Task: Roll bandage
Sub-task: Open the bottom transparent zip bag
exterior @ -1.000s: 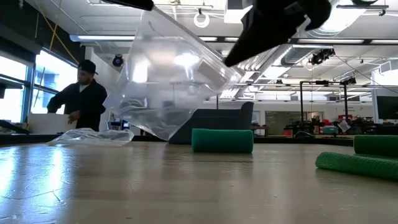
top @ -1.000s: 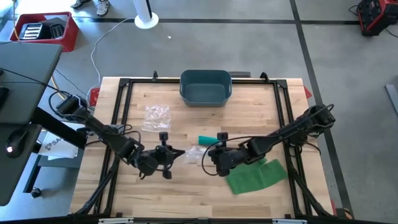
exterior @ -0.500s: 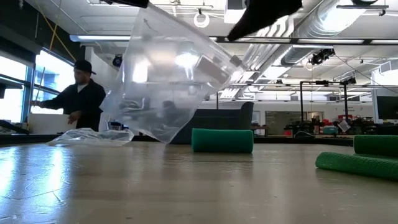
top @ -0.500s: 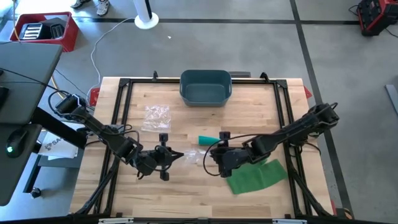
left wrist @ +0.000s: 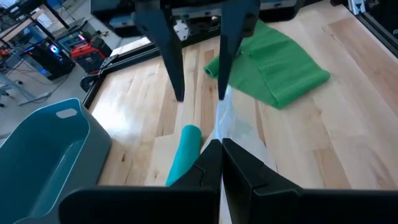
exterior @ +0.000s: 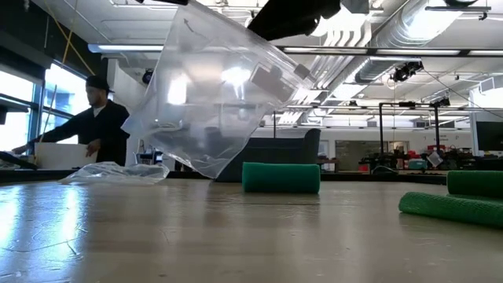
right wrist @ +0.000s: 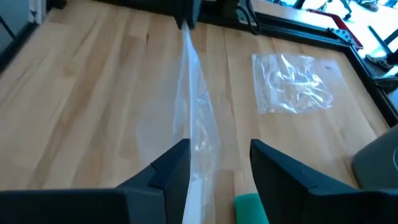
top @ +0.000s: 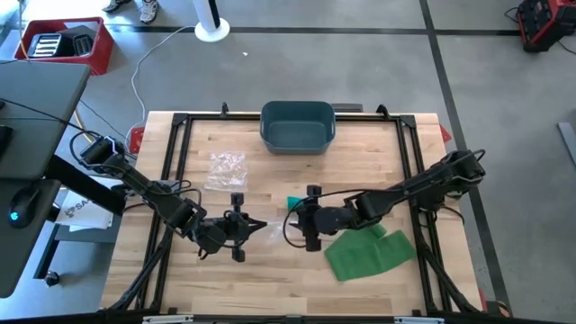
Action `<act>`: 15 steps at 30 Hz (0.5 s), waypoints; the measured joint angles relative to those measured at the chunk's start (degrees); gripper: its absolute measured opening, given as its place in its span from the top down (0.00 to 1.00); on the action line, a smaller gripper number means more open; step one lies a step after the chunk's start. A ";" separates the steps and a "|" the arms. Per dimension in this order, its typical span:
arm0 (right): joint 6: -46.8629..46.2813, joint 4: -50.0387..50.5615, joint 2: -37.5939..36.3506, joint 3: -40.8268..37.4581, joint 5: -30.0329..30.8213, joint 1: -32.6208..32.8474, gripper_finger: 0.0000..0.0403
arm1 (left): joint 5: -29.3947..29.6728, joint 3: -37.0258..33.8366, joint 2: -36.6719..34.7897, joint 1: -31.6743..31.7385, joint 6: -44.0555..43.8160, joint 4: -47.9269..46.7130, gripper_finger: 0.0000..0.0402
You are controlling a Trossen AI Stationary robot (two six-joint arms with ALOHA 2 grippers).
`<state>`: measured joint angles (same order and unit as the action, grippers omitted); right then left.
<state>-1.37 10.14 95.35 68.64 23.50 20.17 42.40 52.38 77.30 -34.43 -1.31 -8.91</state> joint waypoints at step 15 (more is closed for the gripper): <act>0.40 0.77 6.05 0.00 -2.49 -0.32 0.89 | 0.37 0.00 0.04 0.03 -0.43 0.57 1.00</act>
<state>-0.96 10.91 101.41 68.64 21.00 19.86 42.77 52.38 77.34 -34.40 -1.74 -8.34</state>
